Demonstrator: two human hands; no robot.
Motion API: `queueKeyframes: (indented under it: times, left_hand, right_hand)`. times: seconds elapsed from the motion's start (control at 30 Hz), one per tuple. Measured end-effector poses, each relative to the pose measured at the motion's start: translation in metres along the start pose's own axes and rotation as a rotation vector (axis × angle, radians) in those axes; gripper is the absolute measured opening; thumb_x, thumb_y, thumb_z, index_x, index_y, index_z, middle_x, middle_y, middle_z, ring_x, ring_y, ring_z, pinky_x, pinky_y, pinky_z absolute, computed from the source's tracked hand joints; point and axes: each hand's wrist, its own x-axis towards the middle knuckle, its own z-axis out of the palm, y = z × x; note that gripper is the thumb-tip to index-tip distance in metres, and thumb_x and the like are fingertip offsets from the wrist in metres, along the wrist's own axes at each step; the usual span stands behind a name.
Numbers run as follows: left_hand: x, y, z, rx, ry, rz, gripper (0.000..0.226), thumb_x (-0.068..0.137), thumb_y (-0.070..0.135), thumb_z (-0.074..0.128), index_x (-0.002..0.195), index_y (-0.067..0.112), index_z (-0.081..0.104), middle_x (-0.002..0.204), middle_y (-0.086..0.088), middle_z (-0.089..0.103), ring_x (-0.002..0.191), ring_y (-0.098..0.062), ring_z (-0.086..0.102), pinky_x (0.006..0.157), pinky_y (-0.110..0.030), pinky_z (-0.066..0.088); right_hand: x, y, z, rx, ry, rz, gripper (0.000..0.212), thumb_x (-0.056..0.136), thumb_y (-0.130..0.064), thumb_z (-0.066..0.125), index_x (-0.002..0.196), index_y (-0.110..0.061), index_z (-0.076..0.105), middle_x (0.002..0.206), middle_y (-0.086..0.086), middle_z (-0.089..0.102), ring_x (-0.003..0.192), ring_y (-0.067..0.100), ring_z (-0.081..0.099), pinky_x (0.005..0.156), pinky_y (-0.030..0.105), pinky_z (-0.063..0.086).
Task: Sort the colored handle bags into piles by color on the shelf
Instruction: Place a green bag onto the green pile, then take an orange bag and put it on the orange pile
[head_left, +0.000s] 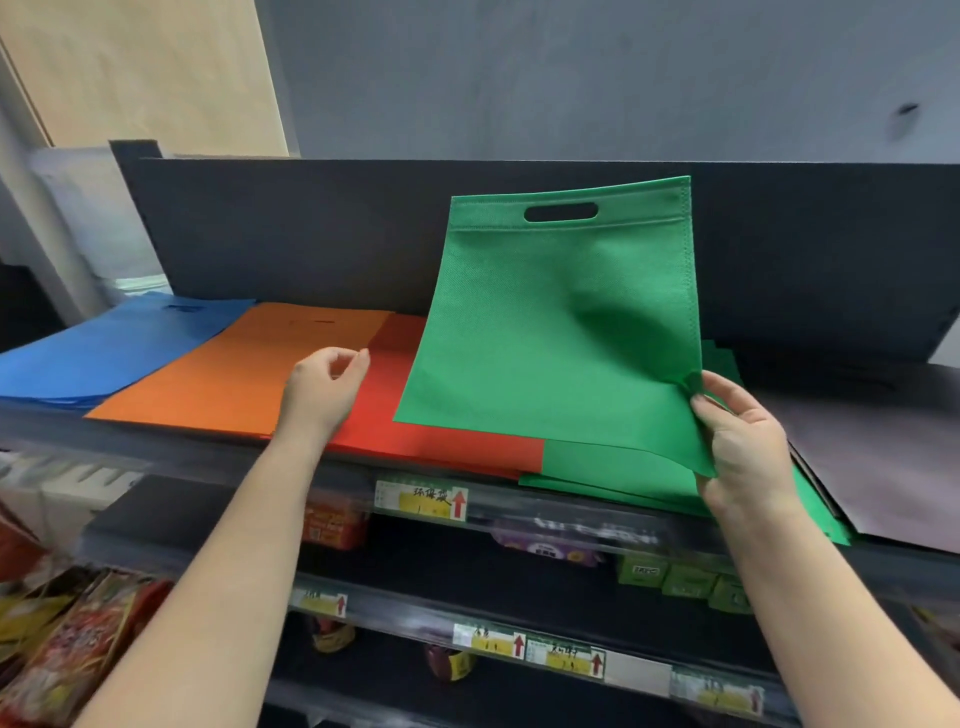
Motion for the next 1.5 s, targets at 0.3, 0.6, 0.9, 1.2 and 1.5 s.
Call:
queueKeyframes:
  times: [0.3,0.6,0.9,1.2,1.5]
  left_hand:
    - [-0.029,0.06,0.063,-0.324,-0.291,0.048,0.001,0.087,0.006,0.065,0.086,0.005,0.064,0.083,-0.009,0.068,0.076,-0.021,0.063,0.074,-0.032,0.052]
    - [-0.043,0.069,0.113,0.259,-0.245,0.328,0.019,0.088,0.027,0.065,0.1,0.011,0.065,0.094,-0.003,0.066,0.086,-0.022,0.057,0.067,-0.027,0.036]
    - [-0.056,0.097,0.133,0.446,-0.268,0.492,0.042,0.092,0.039,0.054,0.124,0.011,0.053,0.118,-0.007,0.055,0.112,-0.027,0.05,0.089,-0.038,0.043]
    - [-0.086,0.211,0.2,0.475,-0.309,0.832,0.049,0.092,0.044,0.05,0.133,0.018,0.046,0.131,-0.001,0.052,0.116,-0.025,0.048,0.089,-0.035,0.036]
    - [-0.177,0.346,0.296,0.428,-0.415,1.044,0.051,0.092,0.045,0.048,0.135,0.018,0.041,0.134,-0.001,0.049,0.121,-0.025,0.045,0.093,-0.036,0.034]
  right_hand:
    - [0.003,-0.024,-0.036,-0.387,0.101,-0.269,0.02,0.091,0.004,0.055,0.097,-0.011,0.066,0.078,-0.002,0.072,0.072,0.009,0.068,0.071,0.026,0.058]
    - [0.019,-0.039,-0.073,-1.313,0.204,-0.457,0.025,0.09,-0.008,0.06,0.113,-0.003,0.065,0.1,0.014,0.069,0.093,0.03,0.06,0.078,0.031,0.043]
    - [0.02,-0.058,-0.087,-1.664,0.141,-0.34,0.039,0.093,-0.029,0.056,0.128,-0.013,0.054,0.124,0.009,0.056,0.114,0.03,0.051,0.082,0.037,0.045]
    - [0.014,-0.135,-0.144,-1.947,0.056,-0.294,0.054,0.094,-0.042,0.049,0.141,-0.018,0.038,0.139,0.004,0.045,0.127,0.026,0.041,0.097,0.038,0.038]
    - [-0.019,-0.236,-0.274,-2.091,0.303,-0.157,0.054,0.095,-0.047,0.046,0.138,-0.017,0.039,0.138,0.004,0.045,0.127,0.025,0.041,0.096,0.038,0.038]
